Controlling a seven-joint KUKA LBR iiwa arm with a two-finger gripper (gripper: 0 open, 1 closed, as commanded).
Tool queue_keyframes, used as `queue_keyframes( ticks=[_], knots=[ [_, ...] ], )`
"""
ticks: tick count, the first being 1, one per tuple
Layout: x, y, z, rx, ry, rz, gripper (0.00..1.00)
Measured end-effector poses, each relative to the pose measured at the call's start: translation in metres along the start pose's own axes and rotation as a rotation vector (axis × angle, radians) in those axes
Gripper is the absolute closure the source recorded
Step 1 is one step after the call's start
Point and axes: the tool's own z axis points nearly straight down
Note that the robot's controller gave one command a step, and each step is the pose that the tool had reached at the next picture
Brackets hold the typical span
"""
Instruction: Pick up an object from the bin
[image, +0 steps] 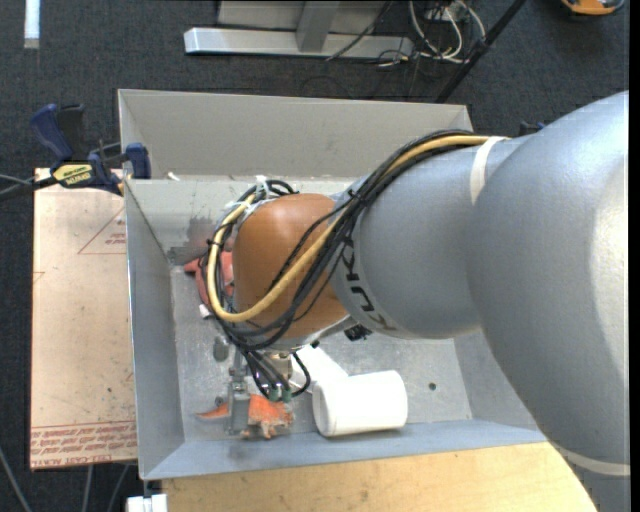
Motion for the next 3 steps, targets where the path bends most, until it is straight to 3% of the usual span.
queue_keyframes(
  ticks=[1, 2, 3],
  knots=[
    [-0.002, -0.001, -0.005, -0.002, -0.006, 0.004, 0.0],
    [-0.014, -0.046, 0.031, -0.004, -0.007, -0.03, 0.0],
    [-0.019, -0.073, 0.061, 0.003, 0.0, 0.029, 0.0]
  ],
)
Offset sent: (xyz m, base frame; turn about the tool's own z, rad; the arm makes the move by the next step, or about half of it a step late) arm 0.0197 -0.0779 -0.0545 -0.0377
